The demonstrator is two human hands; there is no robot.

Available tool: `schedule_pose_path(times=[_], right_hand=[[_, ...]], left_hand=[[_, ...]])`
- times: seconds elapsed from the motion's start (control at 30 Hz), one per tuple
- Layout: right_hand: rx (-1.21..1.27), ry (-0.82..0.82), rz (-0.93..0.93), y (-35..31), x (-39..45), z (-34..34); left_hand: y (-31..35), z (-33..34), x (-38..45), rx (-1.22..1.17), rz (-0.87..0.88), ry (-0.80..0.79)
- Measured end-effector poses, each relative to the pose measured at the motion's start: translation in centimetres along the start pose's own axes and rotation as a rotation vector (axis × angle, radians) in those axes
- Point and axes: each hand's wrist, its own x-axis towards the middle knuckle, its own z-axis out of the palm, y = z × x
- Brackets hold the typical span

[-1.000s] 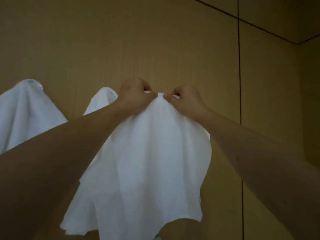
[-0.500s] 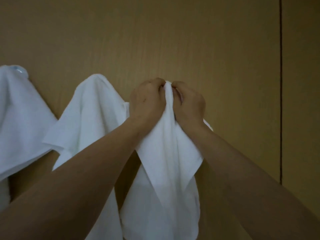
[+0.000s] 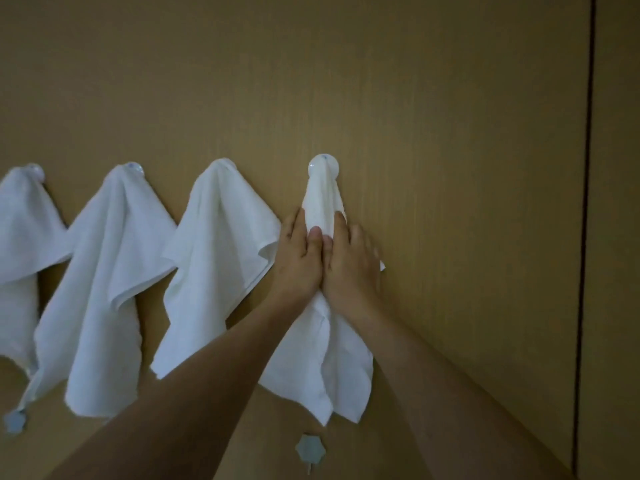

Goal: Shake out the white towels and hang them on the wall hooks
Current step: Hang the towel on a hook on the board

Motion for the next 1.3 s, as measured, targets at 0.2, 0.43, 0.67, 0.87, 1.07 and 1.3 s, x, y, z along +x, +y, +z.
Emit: schedule_pose_path(times=[0.2, 0.43, 0.67, 0.87, 1.07, 1.3], right_hand=[[0.029, -0.118, 0.135, -0.3, -4.6, 0.7], [0.151, -0.314, 0.318, -1.4, -6.8, -1.9], [-0.006, -0.293, 0.423, -3.7, -8.5, -7.9], [-0.186, -0.282, 0.492, -7.6, -16.2, -13.8], [-0.589, -0.308, 0.673, -11.4, -26.7, -23.0], [-0.833, -0.274, 0.985, -17.6, -42.7, -38.8]], left_hand=[[-0.9, -1.2, -4.7, 0.138, -0.08, -0.033], [0.2, -4.8, -6.0, 0.221, -0.165, -0.201], [1.7, -8.6, -5.8, 0.246, -0.118, -0.269], [3.0, -10.4, -12.6, 0.24, 0.226, -0.455], [7.9, -9.9, -22.8, 0.073, 0.323, -0.705], [20.6, -9.8, -40.0, -0.138, 0.53, -1.01]])
